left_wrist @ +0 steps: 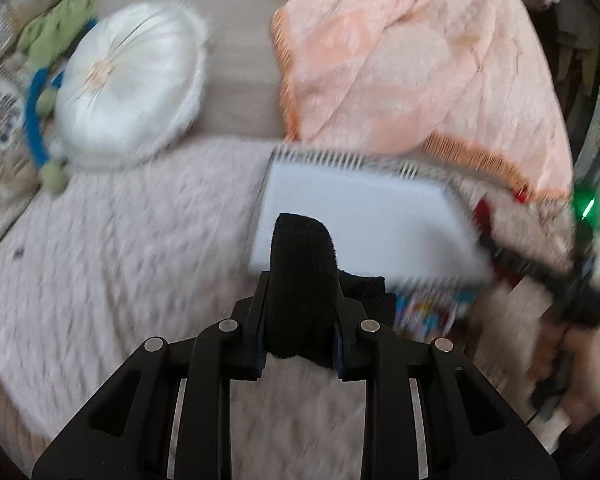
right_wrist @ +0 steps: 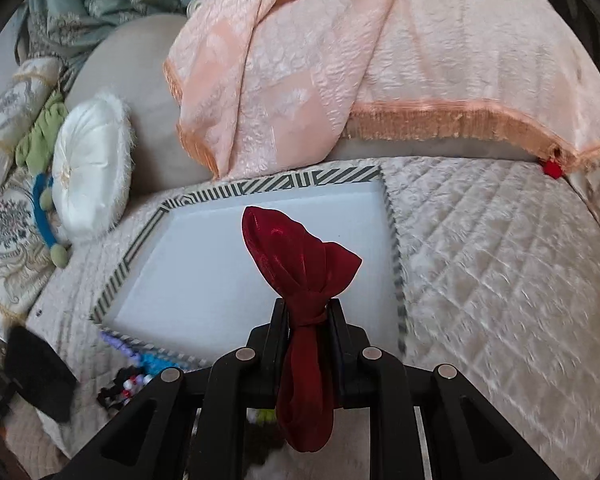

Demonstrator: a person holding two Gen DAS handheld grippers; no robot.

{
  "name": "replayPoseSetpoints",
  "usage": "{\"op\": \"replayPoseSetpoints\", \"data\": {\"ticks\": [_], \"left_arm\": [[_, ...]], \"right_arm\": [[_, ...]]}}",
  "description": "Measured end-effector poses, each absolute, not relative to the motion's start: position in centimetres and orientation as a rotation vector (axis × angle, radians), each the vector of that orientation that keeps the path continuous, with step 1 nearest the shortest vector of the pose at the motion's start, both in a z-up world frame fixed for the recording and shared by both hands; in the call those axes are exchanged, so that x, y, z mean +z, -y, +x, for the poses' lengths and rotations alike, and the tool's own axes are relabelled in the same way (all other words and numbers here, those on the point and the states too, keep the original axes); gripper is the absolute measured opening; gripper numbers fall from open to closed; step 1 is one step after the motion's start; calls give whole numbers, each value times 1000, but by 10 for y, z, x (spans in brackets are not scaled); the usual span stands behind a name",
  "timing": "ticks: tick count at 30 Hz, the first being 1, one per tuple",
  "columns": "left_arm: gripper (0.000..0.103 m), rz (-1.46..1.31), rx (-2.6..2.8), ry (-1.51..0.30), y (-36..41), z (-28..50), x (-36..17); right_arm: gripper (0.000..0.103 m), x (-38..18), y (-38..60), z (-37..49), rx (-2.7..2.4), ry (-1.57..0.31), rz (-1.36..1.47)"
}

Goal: Organize jewelry
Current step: 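Carry the black band and red bow over the white tray with both grippers, then open both grippers to drop the black band and red bow into the tray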

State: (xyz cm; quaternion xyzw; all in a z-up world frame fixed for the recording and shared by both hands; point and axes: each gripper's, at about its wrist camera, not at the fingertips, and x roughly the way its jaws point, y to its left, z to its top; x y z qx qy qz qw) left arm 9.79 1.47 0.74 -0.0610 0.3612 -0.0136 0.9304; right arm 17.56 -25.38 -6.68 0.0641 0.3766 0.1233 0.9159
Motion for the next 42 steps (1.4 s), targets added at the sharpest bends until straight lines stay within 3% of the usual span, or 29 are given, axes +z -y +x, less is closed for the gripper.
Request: {"op": "replayPoseSetpoints", "data": {"ticks": [5, 14, 15, 18, 21, 26, 35, 42], "left_arm": [[23, -144, -78, -693, -11, 160, 22], [24, -116, -18, -889, -15, 231, -61], [30, -113, -5, -900, -16, 232, -65], [43, -84, 15, -907, -23, 228, -70], [48, -79, -13, -895, -28, 219, -64], [57, -63, -26, -854, -42, 192, -53], [58, -183, -2, -891, -97, 121, -72], [58, 11, -280, -936, -37, 91, -74]], "right_arm": [[17, -87, 263, 200, 244, -832, 182], [18, -102, 266, 210, 232, -861, 146], [19, -102, 265, 209, 229, -857, 138], [29, -100, 263, 210, 244, -847, 158], [40, -97, 261, 210, 261, -839, 164], [40, -80, 259, 198, 253, -782, 165], [40, -64, 275, 141, 221, -742, 170], [40, -77, 274, 80, 331, -813, 143]]}}
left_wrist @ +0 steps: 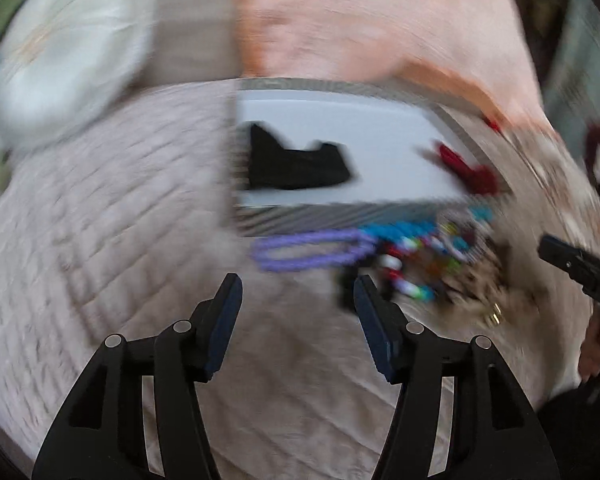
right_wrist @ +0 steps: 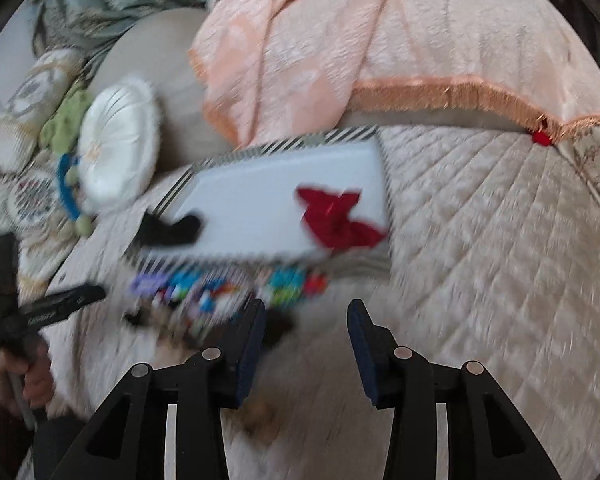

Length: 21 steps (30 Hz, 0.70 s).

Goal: Organize jewelry
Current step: 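Open both grippers to drop the black band and red bow into the tray, then grasp the black scrunchie with the left gripper while the right grasps the leopard bow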

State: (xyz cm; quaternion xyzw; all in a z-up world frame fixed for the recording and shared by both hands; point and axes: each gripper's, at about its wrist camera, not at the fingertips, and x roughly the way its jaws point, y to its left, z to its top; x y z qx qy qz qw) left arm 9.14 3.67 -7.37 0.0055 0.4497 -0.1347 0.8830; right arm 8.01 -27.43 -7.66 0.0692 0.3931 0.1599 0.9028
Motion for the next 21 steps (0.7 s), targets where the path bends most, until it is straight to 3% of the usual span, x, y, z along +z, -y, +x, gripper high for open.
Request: {"op": "replayPoseSetpoints", "data": {"ticks": [8, 14, 16, 18, 19, 21], "left_arm": [[58, 137, -342, -975, 3, 91, -101], [58, 66, -310, -973, 4, 101, -113], [50, 67, -284, -972, 3, 108, -117], [18, 58, -285, -968, 1, 109, -117], [15, 52, -282, -960, 0, 107, -116], [11, 46, -292, -944, -3, 101, -113]], "right_arm": [[40, -86, 238, 44, 517, -808, 1], [40, -102, 220, 59, 515, -839, -38], [40, -114, 218, 68, 472, -899, -55], [36, -119, 221, 72, 497, -920, -22], [22, -119, 221, 72, 502, -918, -29], [12, -115, 221, 70, 532, -913, -35]]}}
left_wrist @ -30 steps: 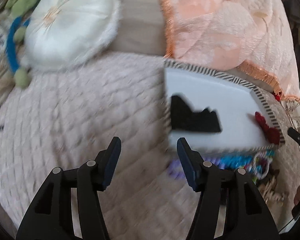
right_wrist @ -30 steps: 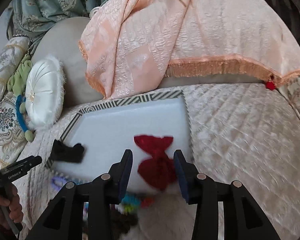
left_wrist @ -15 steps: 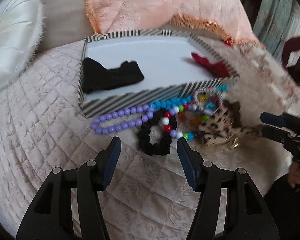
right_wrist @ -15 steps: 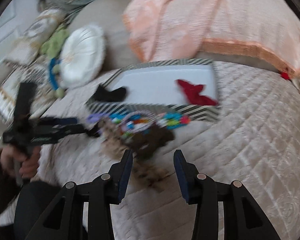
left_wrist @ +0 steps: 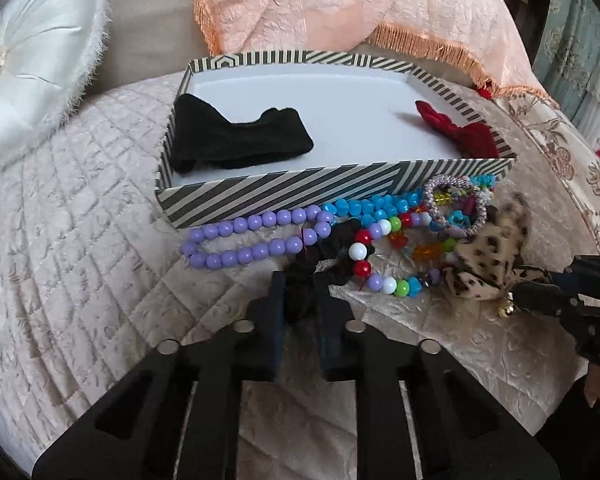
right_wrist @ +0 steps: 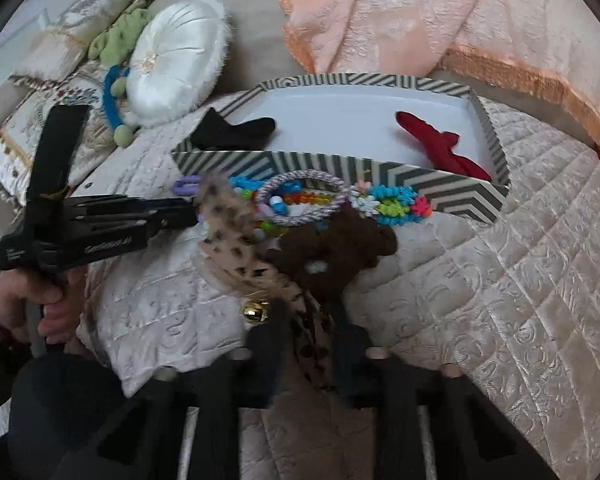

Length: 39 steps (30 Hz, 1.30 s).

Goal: Organize jewelry
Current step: 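Grasp the black scrunchie with the left gripper while the right grasps the leopard bow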

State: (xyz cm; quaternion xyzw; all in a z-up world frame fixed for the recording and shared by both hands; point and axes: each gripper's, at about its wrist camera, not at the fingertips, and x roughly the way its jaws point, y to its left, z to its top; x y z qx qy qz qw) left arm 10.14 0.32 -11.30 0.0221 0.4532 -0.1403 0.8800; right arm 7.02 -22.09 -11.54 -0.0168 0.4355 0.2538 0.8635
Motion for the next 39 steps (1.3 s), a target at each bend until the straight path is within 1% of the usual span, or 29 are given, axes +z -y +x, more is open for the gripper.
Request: {"op": "replayPoseSetpoints", "data": {"ticks": [1, 5, 9, 12, 17, 24, 29, 33, 35, 36, 37, 38, 39], "left_arm": [[11, 42, -301, -940, -7, 96, -110], [10, 22, -309, -893, -25, 75, -94], [10, -10, -278, -860, -44, 57, -84], [10, -41, -258, -855, -50, 52, -80], [10, -9, -219, -869, -41, 53, -70], [10, -198, -140, -921, -34, 53, -53], [10, -189, -56, -897, -14, 49, -63], [11, -190, -32, -853, -14, 45, -59], [11, -177, -32, -851, -12, 45, -59], [11, -169, -37, -850, -10, 45, -59], [11, -168, -39, -850, -10, 45, -59], [11, -168, -40, -850, -10, 45, -59], [11, -171, -41, -853, -9, 45, -59]], "right_arm": [[8, -114, 221, 69, 539, -913, -39], [8, -102, 234, 53, 539, -889, -20], [8, -82, 263, 43, 500, -820, 65], [8, -78, 280, 43, 442, -791, 120], [8, -75, 299, 46, 348, -764, 194], [8, -61, 308, 38, 324, -679, 234], [8, -63, 306, 42, 304, -693, 215], [8, -67, 304, 46, 273, -706, 186], [14, -70, 301, 48, 298, -716, 191], [31, -72, 299, 50, 298, -724, 190], [52, -73, 297, 51, 282, -727, 189], [59, -74, 296, 52, 263, -722, 188], [62, -75, 296, 54, 253, -712, 190]]}}
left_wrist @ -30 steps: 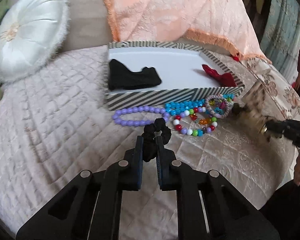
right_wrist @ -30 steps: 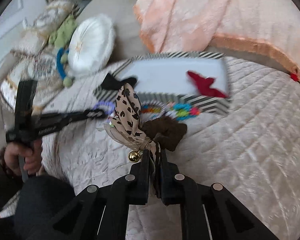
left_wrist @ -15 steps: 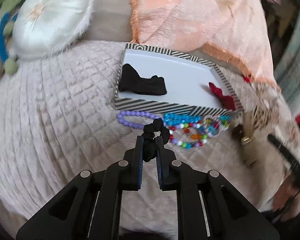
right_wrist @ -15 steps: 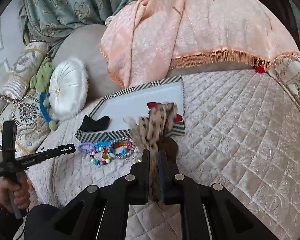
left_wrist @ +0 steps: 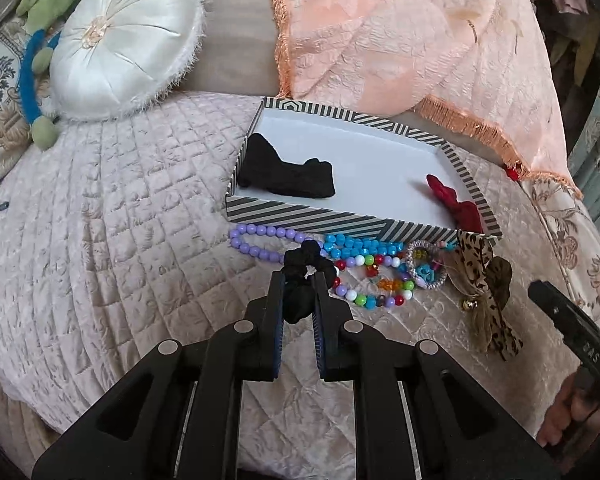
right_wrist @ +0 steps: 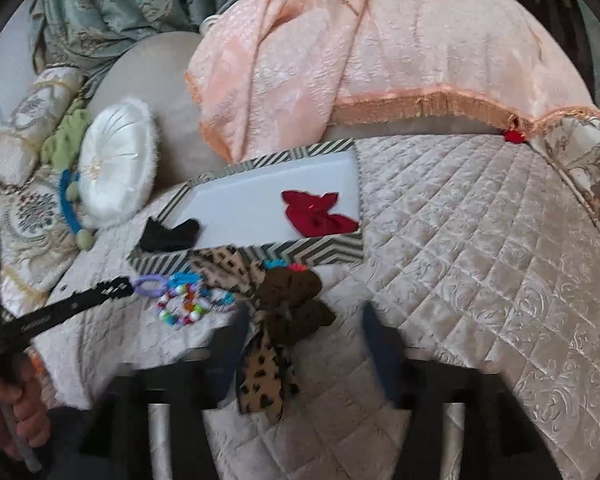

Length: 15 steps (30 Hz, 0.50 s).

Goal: Organize jewelry
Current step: 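Grasp the black scrunchie with the left gripper while the right grasps the leopard bow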

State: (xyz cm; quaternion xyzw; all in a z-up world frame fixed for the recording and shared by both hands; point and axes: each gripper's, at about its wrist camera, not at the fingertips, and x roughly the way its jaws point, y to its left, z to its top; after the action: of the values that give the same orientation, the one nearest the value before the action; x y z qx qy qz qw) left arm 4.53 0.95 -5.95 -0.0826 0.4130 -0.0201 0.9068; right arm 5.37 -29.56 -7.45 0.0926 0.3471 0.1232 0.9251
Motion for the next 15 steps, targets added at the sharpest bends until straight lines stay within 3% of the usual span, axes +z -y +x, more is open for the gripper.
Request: {"op": "replayPoseSetpoints", "data": {"ticks": [12, 15], "left_arm": [[11, -188, -38, -875, -15, 47, -64], [11, -186, -38, -873, -15, 47, -64]], "right_arm": [[62, -108, 256, 98, 335, -876, 123], [36, -110, 253, 98, 334, -879, 100]]}}
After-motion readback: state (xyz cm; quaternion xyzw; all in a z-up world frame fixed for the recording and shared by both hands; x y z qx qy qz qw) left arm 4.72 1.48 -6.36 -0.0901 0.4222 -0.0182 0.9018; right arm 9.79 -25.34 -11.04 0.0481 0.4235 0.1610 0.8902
